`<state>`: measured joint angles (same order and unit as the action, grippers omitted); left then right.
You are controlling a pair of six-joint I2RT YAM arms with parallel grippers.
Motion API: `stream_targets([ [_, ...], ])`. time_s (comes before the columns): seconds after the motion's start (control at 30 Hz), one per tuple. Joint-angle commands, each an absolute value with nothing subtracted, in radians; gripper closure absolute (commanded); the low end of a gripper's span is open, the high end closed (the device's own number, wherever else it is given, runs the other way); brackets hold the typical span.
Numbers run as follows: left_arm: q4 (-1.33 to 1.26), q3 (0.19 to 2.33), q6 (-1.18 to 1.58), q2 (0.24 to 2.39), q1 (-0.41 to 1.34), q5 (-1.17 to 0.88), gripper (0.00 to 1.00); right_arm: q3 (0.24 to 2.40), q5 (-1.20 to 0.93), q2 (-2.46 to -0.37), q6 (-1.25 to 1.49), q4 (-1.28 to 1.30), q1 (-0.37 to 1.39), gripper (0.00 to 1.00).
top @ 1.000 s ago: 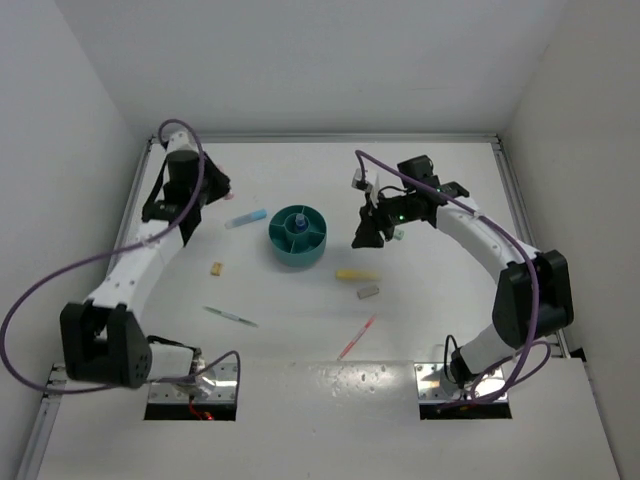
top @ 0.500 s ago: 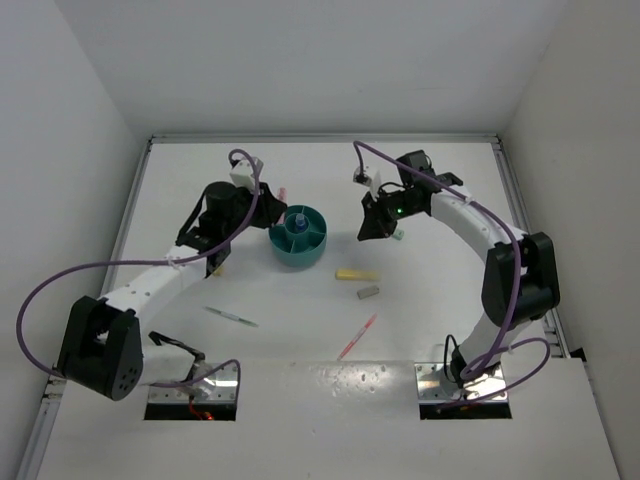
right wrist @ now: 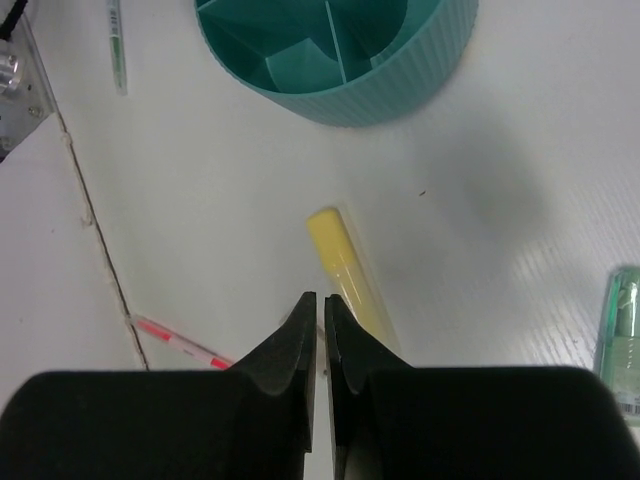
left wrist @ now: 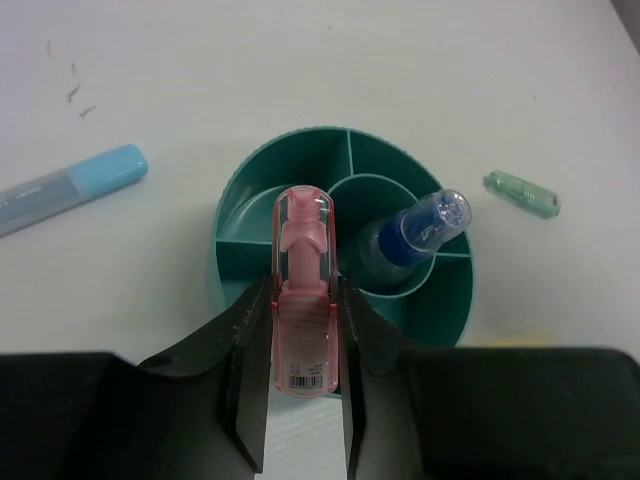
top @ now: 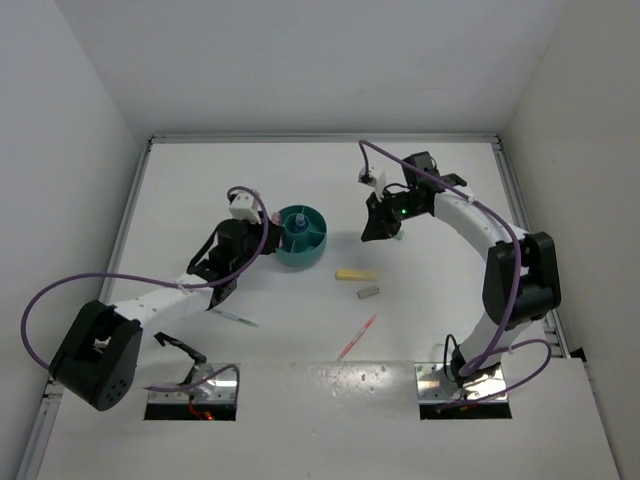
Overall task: Sort the stationery into containers
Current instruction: Place the pen in the storage box.
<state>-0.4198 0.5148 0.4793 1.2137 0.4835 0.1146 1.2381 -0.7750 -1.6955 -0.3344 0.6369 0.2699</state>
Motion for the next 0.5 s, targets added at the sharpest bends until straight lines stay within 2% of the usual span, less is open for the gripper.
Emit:
stream_targets([
  [0.0,-0.636,0.492,0.540,1.189,0.497,0.196,1.00,1.238,-0.824,-1.644,-0.353,0.641,0.262,0.93],
  [0.47,-0.687,0.492,0.577,1.276,0.544,0.314,0.99,1.238,-0.853,-1.644,-0.362,0.652,0.235,0.89],
])
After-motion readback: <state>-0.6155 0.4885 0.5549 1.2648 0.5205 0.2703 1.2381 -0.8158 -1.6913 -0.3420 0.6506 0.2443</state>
